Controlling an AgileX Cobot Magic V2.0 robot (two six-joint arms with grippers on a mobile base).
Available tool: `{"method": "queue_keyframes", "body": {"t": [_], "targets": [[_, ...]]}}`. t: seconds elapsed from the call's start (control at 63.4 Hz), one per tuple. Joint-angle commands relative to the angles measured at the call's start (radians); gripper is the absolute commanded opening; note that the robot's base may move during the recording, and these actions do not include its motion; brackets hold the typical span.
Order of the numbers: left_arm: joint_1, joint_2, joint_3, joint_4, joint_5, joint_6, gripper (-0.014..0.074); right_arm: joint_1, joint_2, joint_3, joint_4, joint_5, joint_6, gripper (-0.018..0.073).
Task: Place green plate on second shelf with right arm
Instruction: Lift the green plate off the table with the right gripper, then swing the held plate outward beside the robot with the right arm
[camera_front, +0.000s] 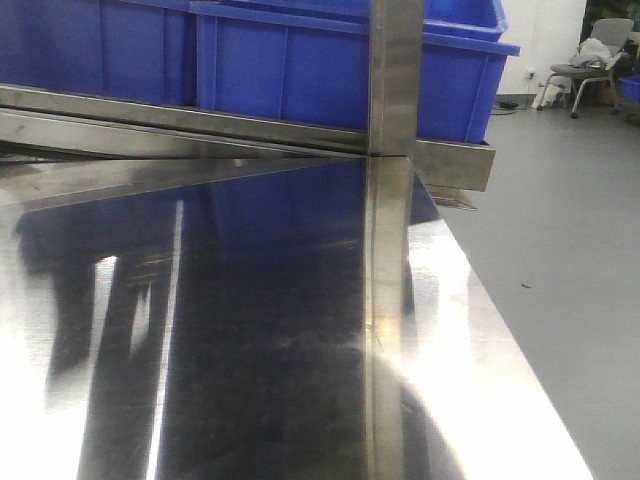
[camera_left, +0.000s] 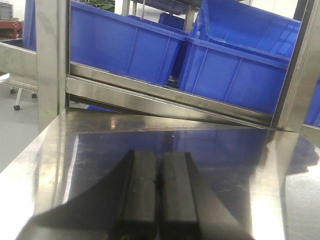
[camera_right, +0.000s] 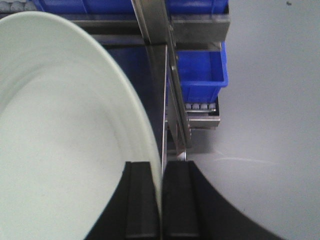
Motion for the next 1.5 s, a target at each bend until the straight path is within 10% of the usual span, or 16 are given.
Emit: {"method": "queue_keyframes", "body": {"t": [0.0,0.505,0.836,1.215,1.483], "targets": [[-0.007,-0.016,0.041,-0.008,-0.087,-0.003,0.0130,-0.005,-0.129,0.096,-0.034,-0.138,0.059,0.0057],[-0.007,-0.016,0.041,-0.008,-0.087,-0.003,0.0130,-0.016,-0.800,0.630,-0.287,-0.154,0.511,0.0056],[-0.007,-0.016,0.041,-0.008,-0.087,-0.003,0.0130,-0.016,-0.853,0.798,-0.309,-0.159,0.516,0.0056],[-0.007,-0.016,0.041,-0.008,-0.087,-0.003,0.0130,-0.016,-0.853,0.868,-0.486,-0.473,0.496,0.0050],[-0.007,-0.016,0.041,-0.008,-0.087,-0.003,0.0130,-0.016,-0.853,0.869,-0.571,-0.359,0.526,0.0050]]}}
